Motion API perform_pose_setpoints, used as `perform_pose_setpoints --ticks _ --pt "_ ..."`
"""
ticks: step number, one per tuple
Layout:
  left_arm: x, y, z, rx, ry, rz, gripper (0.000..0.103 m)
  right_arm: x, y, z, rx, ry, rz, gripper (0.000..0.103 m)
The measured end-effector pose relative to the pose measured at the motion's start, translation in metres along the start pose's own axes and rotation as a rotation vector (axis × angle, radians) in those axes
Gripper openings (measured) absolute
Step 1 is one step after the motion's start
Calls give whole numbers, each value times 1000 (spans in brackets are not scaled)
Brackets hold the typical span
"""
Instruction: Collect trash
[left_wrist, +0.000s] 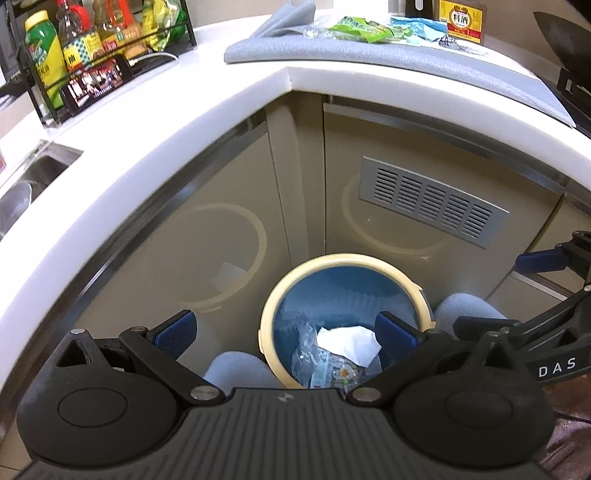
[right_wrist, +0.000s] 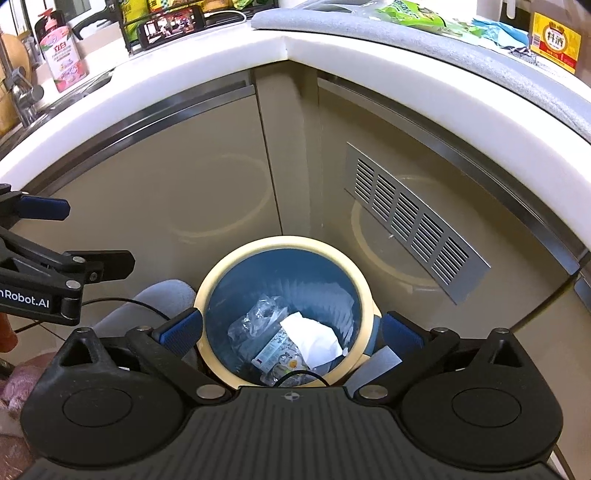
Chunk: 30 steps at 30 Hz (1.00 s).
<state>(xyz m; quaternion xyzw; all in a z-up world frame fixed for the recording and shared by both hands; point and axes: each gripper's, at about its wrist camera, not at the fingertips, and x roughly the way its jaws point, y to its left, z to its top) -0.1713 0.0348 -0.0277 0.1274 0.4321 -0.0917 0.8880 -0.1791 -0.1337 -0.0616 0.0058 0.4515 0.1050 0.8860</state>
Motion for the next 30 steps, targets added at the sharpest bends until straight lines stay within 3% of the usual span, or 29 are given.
perform_pose_setpoints --ticks 7,12,17,24,30 --pt "-8 12 28 -50 -55 -15 103 -16 -1 15 -24 -88 -45 103" --pt "-16 24 60 -50 -128 3 103 -48 -13 48 -33 -239 -61 103" --pt "-20 30 90 -35 -167 37 103 -67 -48 98 58 -386 -65 103" --pt "-17 35 109 -38 -196 36 103 -42 -99 169 238 -391 -82 103" --pt "-8 42 111 -39 -171 37 103 -5 -127 224 389 -398 -78 103"
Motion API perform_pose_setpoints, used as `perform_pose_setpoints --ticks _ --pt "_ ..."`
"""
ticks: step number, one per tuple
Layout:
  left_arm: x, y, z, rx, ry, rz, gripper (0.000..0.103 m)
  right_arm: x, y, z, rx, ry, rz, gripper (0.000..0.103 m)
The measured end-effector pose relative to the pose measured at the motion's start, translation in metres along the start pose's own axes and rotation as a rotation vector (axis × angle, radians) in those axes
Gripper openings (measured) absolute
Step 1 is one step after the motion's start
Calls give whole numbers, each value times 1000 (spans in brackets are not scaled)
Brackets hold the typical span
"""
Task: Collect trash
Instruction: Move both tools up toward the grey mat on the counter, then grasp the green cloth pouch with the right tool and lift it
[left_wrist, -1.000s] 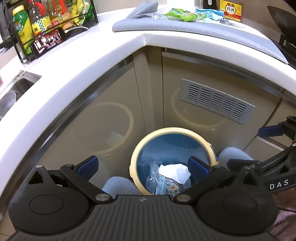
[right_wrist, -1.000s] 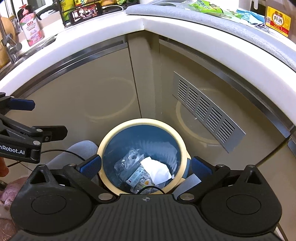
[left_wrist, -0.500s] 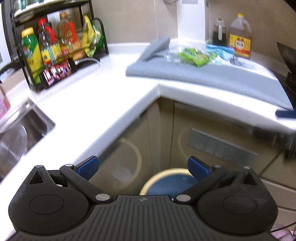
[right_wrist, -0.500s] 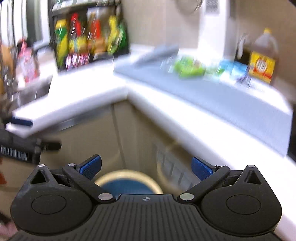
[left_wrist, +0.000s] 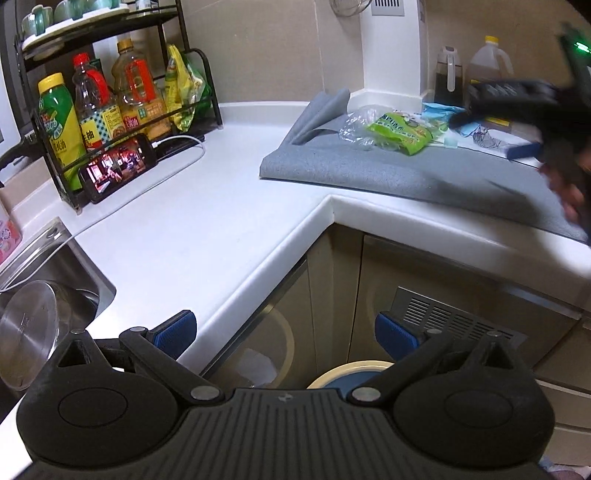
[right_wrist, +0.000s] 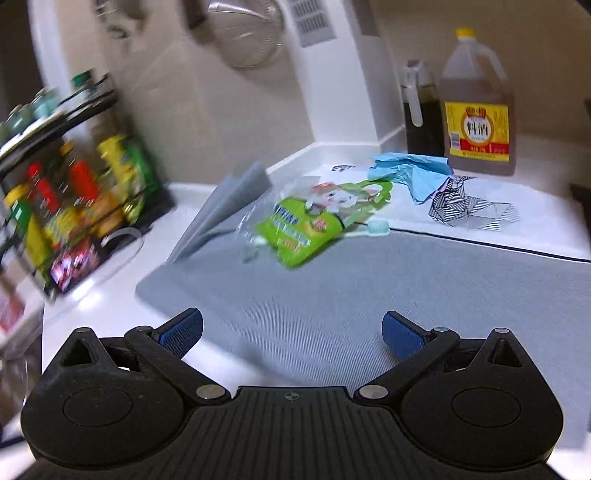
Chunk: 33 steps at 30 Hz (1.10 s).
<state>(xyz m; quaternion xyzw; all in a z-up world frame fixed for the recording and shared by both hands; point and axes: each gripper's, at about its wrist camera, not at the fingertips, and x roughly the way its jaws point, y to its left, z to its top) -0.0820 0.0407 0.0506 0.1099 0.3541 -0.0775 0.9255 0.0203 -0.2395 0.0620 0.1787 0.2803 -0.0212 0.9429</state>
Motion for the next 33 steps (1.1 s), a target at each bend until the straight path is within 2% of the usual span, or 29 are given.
perform_pose_setpoints --ticks 4,7,11,18,20,21,24,27,33 --pt "1 10 1 -17 4 10 103 45 8 27 31 -40 -48 103" --pt "2 16 2 -29 10 12 103 82 13 44 44 -38 -97 103" --pt "4 23 4 -33 14 22 103 126 16 57 90 -2 -153 103" --pt "10 30 4 -41 37 30 103 177 36 53 43 86 -256 102" --pt "10 31 4 -41 38 31 103 179 39 48 -1 77 -290 92" --pt "10 31 5 -42 38 31 103 178 42 46 -40 69 -303 68" --pt "10 28 7 -40 32 29 103 165 42 41 -71 33 -300 46" --pt "9 24 11 -33 23 25 103 140 38 34 -91 -23 -286 39" --pt "12 10 19 -9 14 23 103 75 12 17 -116 -68 -173 39"
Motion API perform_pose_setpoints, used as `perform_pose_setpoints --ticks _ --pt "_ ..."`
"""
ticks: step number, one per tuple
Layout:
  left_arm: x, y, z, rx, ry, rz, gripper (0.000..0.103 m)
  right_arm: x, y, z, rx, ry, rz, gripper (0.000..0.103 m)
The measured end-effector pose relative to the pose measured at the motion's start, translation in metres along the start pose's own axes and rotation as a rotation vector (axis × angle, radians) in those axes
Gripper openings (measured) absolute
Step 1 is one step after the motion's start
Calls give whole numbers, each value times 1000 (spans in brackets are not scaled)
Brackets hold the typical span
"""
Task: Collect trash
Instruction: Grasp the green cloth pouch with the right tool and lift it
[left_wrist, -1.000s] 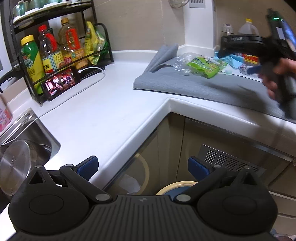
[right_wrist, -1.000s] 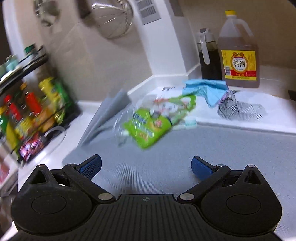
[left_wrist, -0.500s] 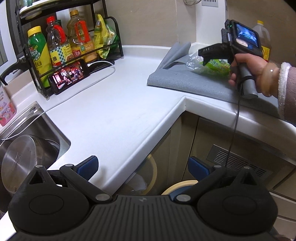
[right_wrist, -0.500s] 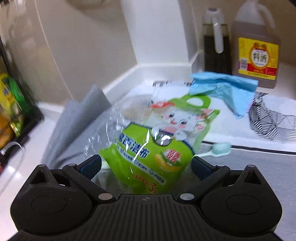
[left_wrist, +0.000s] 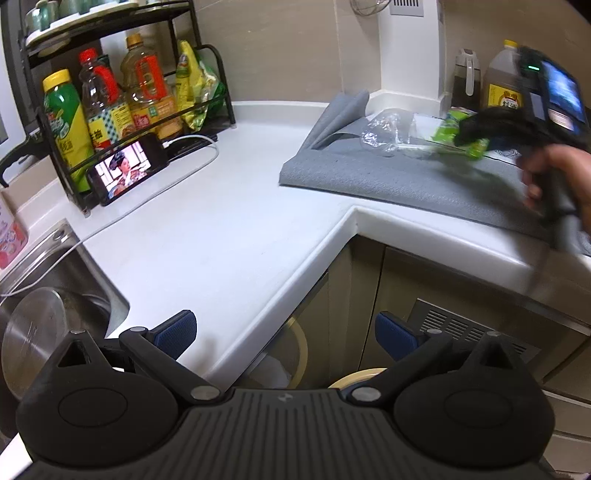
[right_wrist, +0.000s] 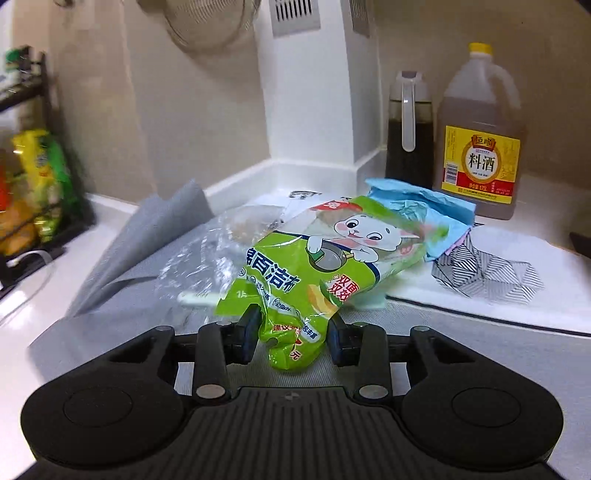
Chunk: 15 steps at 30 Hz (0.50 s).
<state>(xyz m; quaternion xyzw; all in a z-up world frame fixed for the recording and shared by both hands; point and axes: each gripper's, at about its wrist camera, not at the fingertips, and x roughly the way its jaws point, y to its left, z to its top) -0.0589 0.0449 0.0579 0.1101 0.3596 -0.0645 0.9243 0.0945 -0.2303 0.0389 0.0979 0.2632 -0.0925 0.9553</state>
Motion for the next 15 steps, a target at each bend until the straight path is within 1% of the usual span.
perform_pose_setpoints --ticks 2,6,11,15 --pt "1 -5 3 7 -2 -8 103 -17 -13 -7 -18 -9 20 39" --pt "4 -17 10 25 -1 -31 103 -45 -38 -24 -59 -11 30 39" --pt "8 -31 15 50 -3 -37 103 -66 -62 -48 -104 22 1 40" --pt "12 -39 20 61 3 -51 103 -72 -75 -60 -146 30 -31 41"
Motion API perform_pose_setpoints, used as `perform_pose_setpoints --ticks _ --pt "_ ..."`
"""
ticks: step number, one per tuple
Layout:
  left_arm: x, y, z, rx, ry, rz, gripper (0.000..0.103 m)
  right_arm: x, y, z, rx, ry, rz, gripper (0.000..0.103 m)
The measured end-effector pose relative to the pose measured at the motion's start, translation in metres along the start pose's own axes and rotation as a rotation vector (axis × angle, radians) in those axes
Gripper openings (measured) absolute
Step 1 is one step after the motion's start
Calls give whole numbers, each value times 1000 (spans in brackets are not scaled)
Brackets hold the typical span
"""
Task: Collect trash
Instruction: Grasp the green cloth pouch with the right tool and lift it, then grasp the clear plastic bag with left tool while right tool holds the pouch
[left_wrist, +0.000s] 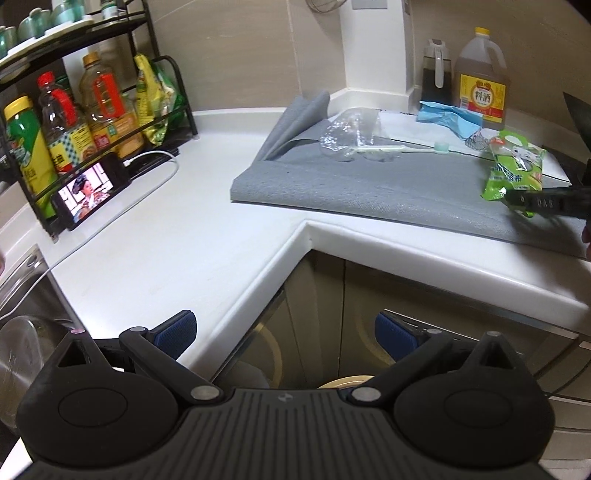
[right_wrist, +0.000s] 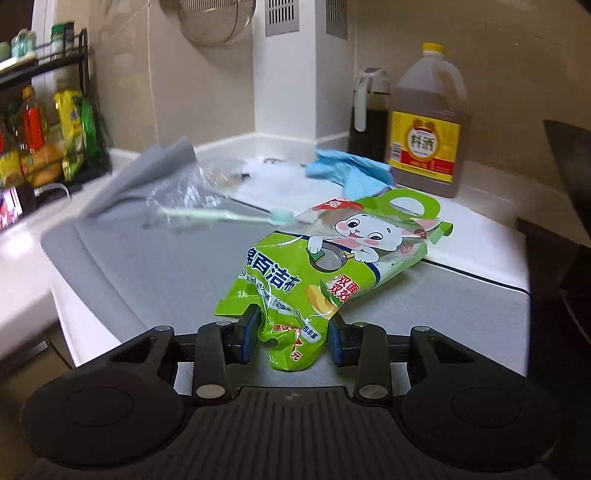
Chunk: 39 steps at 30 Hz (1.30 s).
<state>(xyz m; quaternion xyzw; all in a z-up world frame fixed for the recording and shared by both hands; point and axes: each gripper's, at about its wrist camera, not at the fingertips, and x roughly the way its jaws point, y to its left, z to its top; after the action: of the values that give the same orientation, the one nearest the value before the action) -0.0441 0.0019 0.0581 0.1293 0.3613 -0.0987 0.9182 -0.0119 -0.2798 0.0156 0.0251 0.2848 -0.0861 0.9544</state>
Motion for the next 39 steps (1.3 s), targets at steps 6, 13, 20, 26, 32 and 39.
perform_pose_setpoints --ticks 6,13,20,26,32,39 --pt "4 -5 11 7 -14 18 103 9 -17 0 45 -19 -43 62" --pt "9 -13 20 32 -23 27 103 17 -31 -4 147 8 -3 91" --pt "13 -20 21 57 -25 20 103 22 -18 0 87 44 -57 101" --pt "14 -21 30 69 -49 21 103 37 -27 16 36 108 -42 103" --pt "20 -19 55 36 -133 0 103 54 -40 15 27 79 -8 103" --pt "60 -20 121 3 -154 -25 103 63 -45 26 26 103 -47 103"
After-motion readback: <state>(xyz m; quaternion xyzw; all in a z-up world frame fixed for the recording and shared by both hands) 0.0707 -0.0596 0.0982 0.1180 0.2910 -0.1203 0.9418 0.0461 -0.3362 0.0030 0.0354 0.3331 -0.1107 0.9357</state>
